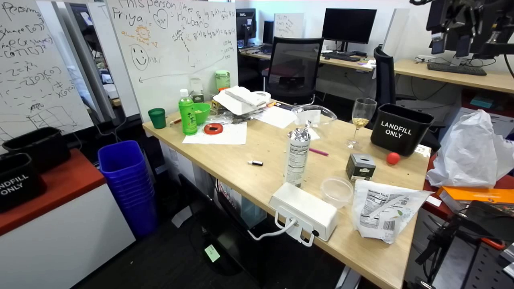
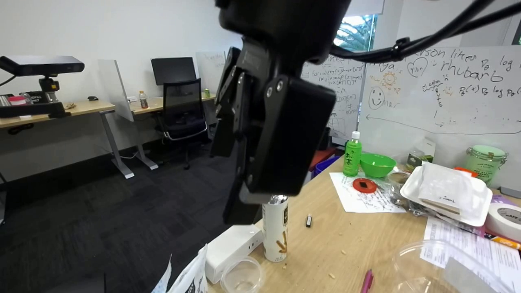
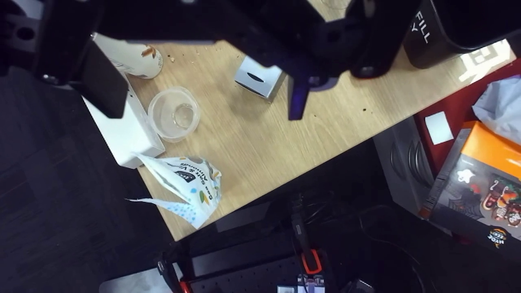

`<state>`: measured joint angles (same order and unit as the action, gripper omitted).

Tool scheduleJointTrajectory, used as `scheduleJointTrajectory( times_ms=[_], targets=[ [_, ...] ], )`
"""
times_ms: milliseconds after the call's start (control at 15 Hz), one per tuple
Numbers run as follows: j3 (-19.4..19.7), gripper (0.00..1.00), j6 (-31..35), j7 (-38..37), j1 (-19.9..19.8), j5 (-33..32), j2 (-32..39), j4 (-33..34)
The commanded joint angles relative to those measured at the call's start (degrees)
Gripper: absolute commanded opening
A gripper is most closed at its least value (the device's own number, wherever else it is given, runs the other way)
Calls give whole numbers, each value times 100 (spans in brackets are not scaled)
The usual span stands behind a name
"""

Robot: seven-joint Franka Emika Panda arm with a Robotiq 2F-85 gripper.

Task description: Move the red ball to the left side of the table

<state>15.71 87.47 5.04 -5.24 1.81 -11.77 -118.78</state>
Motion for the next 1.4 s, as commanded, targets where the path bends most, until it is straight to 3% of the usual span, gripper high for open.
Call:
scheduleJointTrajectory(
  times_ms=[0, 133, 333, 667, 800, 867, 1333],
  targets=[
    [-160, 100, -13, 27, -183, 27, -4, 13],
    [-161, 100, -13, 25, -188, 26, -7, 12],
    [-183, 100, 518, -232, -201, 157, 117, -189],
    [-165, 100, 2165, -1010, -313, 741, 35, -1014],
    [-183, 100, 2685, -1156, -399, 648, -71, -1358],
    [-188, 100, 2282, -976, -374, 611, 165, -1020],
    [-204, 100, 2598, -1187, -417, 654, 88, -1233]
  ],
)
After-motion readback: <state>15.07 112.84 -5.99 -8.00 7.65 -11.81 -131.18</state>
